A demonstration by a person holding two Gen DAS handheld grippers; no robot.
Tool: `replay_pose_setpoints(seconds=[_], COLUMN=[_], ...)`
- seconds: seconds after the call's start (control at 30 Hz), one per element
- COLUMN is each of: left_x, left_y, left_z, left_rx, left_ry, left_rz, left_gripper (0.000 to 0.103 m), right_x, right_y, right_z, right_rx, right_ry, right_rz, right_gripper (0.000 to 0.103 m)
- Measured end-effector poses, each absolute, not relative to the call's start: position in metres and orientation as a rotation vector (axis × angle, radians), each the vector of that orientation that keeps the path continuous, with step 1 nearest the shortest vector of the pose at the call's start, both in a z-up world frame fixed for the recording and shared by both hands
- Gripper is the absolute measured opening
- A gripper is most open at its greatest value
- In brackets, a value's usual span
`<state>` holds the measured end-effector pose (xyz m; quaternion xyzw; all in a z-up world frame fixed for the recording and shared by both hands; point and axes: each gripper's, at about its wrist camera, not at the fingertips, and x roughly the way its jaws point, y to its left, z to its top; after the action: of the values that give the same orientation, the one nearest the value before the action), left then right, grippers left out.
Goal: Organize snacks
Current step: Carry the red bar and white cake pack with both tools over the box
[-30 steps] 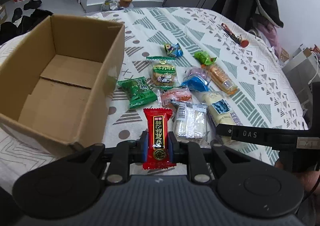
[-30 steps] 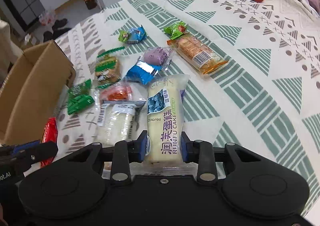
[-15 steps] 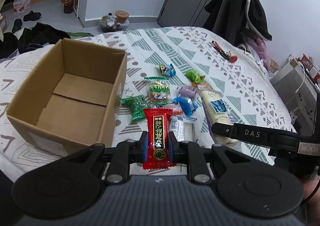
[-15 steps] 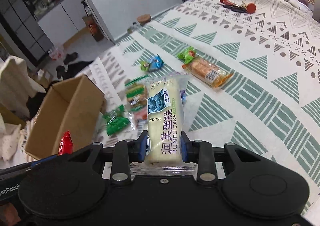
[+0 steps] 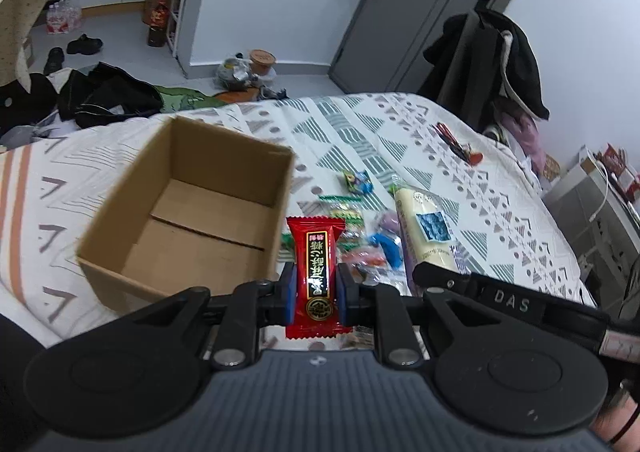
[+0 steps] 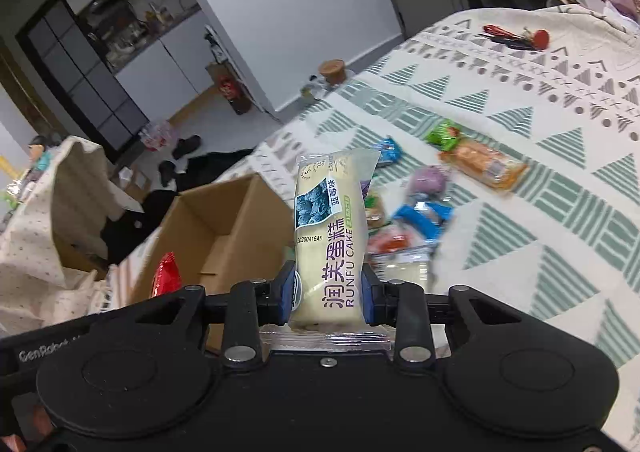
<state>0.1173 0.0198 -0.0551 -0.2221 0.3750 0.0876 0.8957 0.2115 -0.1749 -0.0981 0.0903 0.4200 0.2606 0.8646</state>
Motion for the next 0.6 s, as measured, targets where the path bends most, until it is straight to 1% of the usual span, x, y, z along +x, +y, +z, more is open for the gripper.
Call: replay_pose_setpoints(seconds=[0.37, 0.6], left_x=[0.102, 0.094], left_y=[0.059, 0.084], left_z=[-0.042, -0.046], left_rx=[-0.482, -0.499], left_ry=[0.739, 0.736], left_rz=[0.246, 0.276], left_gripper=[0.019, 0.019], right_x=[0.193, 0.188], right_y=[-0.135, -0.115], right_z=[-0.098, -0.101], right_rx=[0.241, 0.270], right_ry=[0.863, 0.863], right_rz=[0.635, 0.673], right_gripper=[0.032, 0.032])
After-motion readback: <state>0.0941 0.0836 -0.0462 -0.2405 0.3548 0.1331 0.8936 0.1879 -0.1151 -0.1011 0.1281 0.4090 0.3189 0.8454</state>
